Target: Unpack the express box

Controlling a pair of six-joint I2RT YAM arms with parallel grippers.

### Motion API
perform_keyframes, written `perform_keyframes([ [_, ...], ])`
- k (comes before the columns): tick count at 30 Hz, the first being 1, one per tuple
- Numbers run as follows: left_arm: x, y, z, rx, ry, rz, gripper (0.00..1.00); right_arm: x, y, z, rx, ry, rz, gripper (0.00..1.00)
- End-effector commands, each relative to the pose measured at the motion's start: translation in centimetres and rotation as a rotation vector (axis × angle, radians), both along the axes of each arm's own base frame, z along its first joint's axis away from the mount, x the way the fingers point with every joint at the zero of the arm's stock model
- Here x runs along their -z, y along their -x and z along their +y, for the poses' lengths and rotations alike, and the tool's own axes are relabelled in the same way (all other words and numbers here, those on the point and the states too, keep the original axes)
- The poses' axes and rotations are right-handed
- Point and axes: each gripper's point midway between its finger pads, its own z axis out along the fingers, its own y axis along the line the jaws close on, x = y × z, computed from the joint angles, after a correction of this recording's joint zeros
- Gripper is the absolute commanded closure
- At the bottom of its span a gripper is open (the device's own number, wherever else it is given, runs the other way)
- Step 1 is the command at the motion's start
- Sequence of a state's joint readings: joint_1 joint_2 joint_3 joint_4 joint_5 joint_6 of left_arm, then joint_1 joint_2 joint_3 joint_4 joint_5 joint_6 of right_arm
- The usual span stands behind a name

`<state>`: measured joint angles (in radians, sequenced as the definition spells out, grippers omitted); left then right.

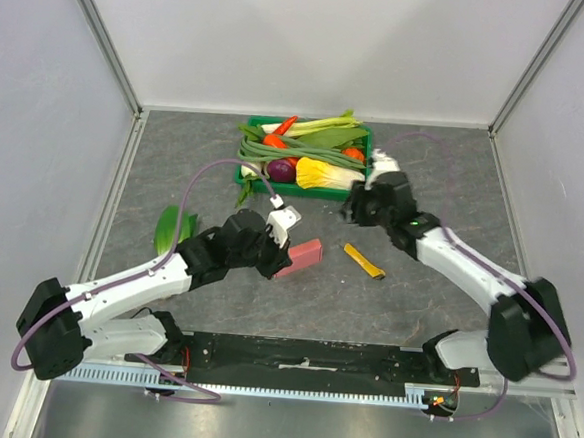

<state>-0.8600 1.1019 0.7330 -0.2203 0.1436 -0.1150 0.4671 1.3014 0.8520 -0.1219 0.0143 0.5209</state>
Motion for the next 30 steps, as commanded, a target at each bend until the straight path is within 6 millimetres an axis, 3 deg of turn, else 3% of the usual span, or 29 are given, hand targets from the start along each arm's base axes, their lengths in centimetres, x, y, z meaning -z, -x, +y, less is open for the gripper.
perform_keyframes([
  [1, 2.1, 0.3, 1.1, -0.121, -0.016, 0.099, 0.89, -1.9, -1.0, 8.9, -0.272, -0.054, -0.103, 0.46],
  [4, 4.8, -0.6, 3.0, -0.255, -0.141, 0.146, 0.96, -0.6, -1.5, 12.5, -0.354, -0.056, -0.052, 0.45],
  [5, 5.1, -0.6, 3.2, -0.266, -0.159, 0.159, 0.98, 1.2, -1.4, 13.1, -0.367, -0.041, -0.009, 0.45],
  [8, 6.3, -0.7, 3.3, -0.314, -0.193, 0.215, 0.98, 2.6, -0.7, 14.7, -0.413, -0.037, 0.03, 0.46],
  [12, 7.2, -0.7, 2.8, -0.341, -0.179, 0.255, 0.98, 4.9, 1.6, 13.8, -0.436, 0.012, 0.14, 0.5],
  [13, 7.2, -1.0, 2.8, -0.35, -0.177, 0.248, 0.98, 5.7, 2.5, 13.3, -0.443, 0.021, 0.167, 0.52],
  [15, 6.5, -2.2, 2.7, -0.394, -0.164, 0.214, 0.98, 5.3, 3.7, 12.8, -0.45, 0.008, 0.176, 0.55],
  [16, 6.2, -2.8, 2.7, -0.414, -0.157, 0.2, 0.98, 6.3, 4.8, 12.1, -0.457, 0.014, 0.204, 0.57],
  [17, 5.4, -3.5, 2.2, -0.429, -0.129, 0.189, 0.98, 5.4, 5.4, 12.0, -0.465, -0.003, 0.192, 0.59],
  [19, 4.6, -4.4, 1.7, -0.438, -0.094, 0.194, 0.98, 5.9, 7.1, 11.4, -0.476, -0.016, 0.219, 0.6],
  [21, 4.1, -5.2, 0.6, -0.442, -0.063, 0.22, 0.98, 5.1, 8.1, 11.3, -0.486, -0.039, 0.21, 0.63],
  [24, 4.9, -5.9, 0.0, -0.457, -0.073, 0.286, 0.98, 5.1, 9.8, 10.7, -0.476, -0.061, 0.222, 0.64],
  [26, 5.8, -6.0, -0.6, -0.448, -0.071, 0.336, 0.98, 4.3, 10.2, 10.8, -0.469, -0.094, 0.206, 0.64],
  [30, 7.0, -6.1, -0.3, -0.483, -0.043, 0.446, 0.98, 5.1, 10.5, 11.0, -0.446, -0.097, 0.207, 0.63],
])
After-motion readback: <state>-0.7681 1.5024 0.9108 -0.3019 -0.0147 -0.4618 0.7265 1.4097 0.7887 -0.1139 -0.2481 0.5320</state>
